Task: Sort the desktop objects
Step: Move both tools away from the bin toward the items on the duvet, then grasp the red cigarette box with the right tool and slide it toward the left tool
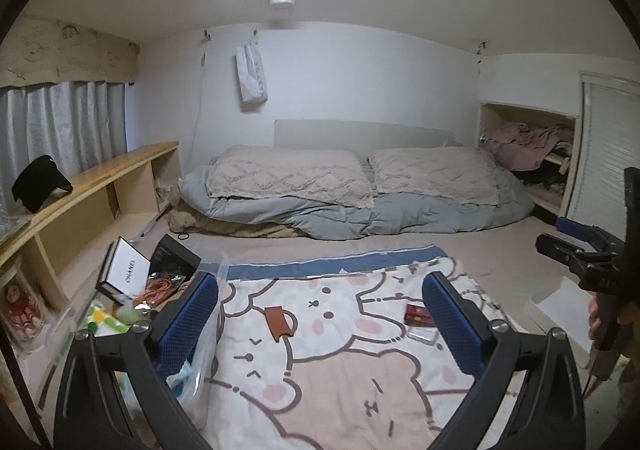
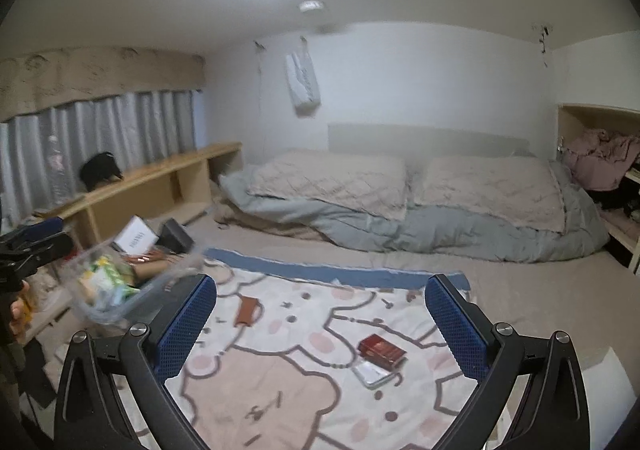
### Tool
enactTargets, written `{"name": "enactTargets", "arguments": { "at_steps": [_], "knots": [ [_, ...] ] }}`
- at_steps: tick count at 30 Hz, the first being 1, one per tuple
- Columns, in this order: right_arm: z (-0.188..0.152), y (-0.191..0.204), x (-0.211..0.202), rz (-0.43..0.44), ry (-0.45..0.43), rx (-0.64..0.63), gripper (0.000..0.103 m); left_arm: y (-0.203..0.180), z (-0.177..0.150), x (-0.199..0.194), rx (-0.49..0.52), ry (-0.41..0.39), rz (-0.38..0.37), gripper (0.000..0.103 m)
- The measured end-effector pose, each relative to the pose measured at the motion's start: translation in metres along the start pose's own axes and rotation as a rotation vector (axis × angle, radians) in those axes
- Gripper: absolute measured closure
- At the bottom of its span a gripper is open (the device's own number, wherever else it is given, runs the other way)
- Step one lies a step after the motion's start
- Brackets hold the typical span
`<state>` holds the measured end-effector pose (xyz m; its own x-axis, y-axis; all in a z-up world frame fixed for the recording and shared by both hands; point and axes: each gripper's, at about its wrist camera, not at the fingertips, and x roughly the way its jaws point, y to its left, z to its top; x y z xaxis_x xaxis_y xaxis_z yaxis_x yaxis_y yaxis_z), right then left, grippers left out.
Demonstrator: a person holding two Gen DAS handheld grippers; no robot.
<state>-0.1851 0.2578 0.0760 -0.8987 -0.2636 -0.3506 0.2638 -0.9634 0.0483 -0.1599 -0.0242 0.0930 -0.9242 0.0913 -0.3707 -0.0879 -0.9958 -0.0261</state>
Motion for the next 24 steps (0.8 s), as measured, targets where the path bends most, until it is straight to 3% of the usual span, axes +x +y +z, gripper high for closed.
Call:
{"name": "enactTargets", "arguments": {
  "at_steps": [6,11,19,24],
  "knots": [
    [-0.011,-0.028,0.044,-0.047,0.027,0.065,0.000,0.000,-0.011,0.067,-0.035,0.040,-0.039,0.006],
    [-0.026,-0.051,0.102,-0.089,0.083,0.073,0.000,0.002,-0.024,0.122,0.020,0.041,-0.057,0.011],
    [-0.057,-0.087,0.211,-0.098,0.242,0.151,0.051,0.014,-0.048,0.204,0.062,0.067,-0.112,0.016],
    [-0.100,-0.114,0.272,-0.089,0.358,0.256,0.059,0.010,-0.069,0.243,0.045,0.144,-0.208,0.022]
  ]
}}
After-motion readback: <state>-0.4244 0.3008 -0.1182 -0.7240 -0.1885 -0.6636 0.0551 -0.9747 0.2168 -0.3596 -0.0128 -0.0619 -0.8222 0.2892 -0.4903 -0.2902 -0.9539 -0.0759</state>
